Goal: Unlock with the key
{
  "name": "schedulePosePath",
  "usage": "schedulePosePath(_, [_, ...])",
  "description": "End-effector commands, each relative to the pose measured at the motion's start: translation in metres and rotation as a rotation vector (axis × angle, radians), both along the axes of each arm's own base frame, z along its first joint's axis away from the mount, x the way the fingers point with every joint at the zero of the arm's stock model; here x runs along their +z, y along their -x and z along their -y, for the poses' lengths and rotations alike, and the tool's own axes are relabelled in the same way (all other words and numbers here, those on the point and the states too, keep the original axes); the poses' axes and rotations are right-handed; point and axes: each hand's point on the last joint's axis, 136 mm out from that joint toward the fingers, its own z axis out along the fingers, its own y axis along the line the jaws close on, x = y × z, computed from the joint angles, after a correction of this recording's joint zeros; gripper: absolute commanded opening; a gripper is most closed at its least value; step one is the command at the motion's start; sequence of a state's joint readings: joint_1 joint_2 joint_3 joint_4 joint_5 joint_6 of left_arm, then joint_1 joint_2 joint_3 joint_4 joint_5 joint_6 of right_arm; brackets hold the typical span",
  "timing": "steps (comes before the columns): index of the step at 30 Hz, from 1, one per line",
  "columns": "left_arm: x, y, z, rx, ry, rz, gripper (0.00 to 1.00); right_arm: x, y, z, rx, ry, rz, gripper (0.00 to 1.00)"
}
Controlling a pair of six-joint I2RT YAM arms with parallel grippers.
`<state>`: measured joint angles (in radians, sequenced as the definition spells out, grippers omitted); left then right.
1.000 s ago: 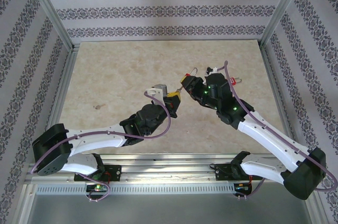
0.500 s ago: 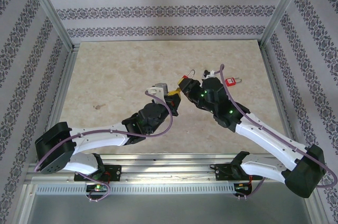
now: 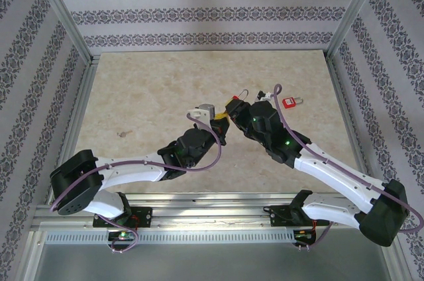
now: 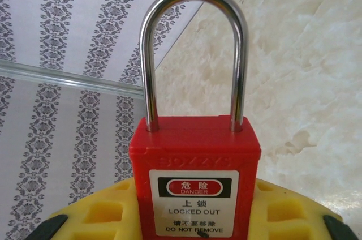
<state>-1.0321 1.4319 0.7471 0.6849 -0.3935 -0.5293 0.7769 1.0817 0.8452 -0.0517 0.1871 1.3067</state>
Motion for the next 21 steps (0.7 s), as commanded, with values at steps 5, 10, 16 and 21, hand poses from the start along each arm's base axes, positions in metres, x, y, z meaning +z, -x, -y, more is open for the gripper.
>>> schedulePosePath(5, [0.020,0.015,0.018,-0.137,-0.103,0.113,0.00,-0.009,0.030,-0.030,0.211,-0.037,-0.116,0.08])
schedulePosePath(10, [0.007,0.017,0.013,-0.140,-0.267,0.147,0.00,-0.017,0.030,-0.031,0.240,-0.026,-0.166,0.08])
schedulePosePath(16, [0.003,0.022,0.010,-0.113,-0.427,0.239,0.00,-0.021,0.027,-0.026,0.237,-0.034,-0.202,0.08])
schedulePosePath(21, [0.002,0.027,0.015,-0.078,-0.525,0.325,0.00,-0.027,0.024,-0.024,0.232,-0.062,-0.234,0.07])
